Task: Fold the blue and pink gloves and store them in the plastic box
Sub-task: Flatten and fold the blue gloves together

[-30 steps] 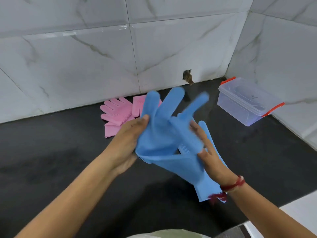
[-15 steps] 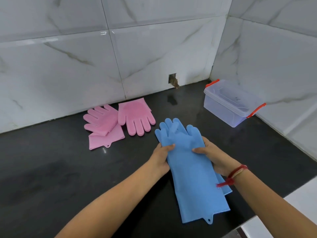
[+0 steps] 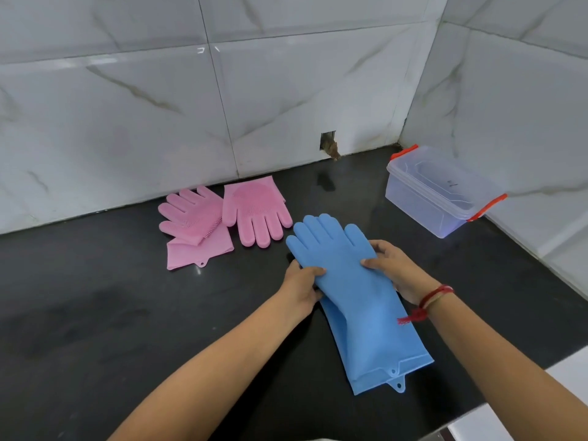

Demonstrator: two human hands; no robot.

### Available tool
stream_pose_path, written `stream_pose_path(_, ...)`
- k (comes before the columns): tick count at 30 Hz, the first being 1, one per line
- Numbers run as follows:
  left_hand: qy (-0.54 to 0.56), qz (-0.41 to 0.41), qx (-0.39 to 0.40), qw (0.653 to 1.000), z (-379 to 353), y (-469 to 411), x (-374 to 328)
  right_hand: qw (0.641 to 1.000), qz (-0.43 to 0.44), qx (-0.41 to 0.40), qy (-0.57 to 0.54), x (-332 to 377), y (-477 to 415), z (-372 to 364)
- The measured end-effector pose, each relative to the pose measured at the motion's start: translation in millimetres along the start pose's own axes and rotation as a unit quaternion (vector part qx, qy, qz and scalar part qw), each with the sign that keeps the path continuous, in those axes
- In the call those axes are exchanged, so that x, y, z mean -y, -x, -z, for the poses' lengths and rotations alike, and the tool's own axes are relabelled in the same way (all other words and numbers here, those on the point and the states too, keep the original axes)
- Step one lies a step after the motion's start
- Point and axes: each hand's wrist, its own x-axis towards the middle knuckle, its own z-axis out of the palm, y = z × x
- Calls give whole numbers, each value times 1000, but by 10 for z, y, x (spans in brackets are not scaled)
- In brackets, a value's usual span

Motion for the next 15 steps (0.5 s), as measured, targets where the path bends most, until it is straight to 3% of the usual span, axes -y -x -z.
stream_pose_path(4, -90, 4, -15, 996, 0, -16, -63, 1000, 7, 5, 0, 16, 25, -12)
stream_pose_path(9, -259, -9, -23, 965, 0, -37, -123, 999, 30, -11, -12, -122, 66, -21)
stream_pose_path(15, -279, -62, -47, 957, 49, -61, -24, 981, 73, -67, 168, -118, 12, -78)
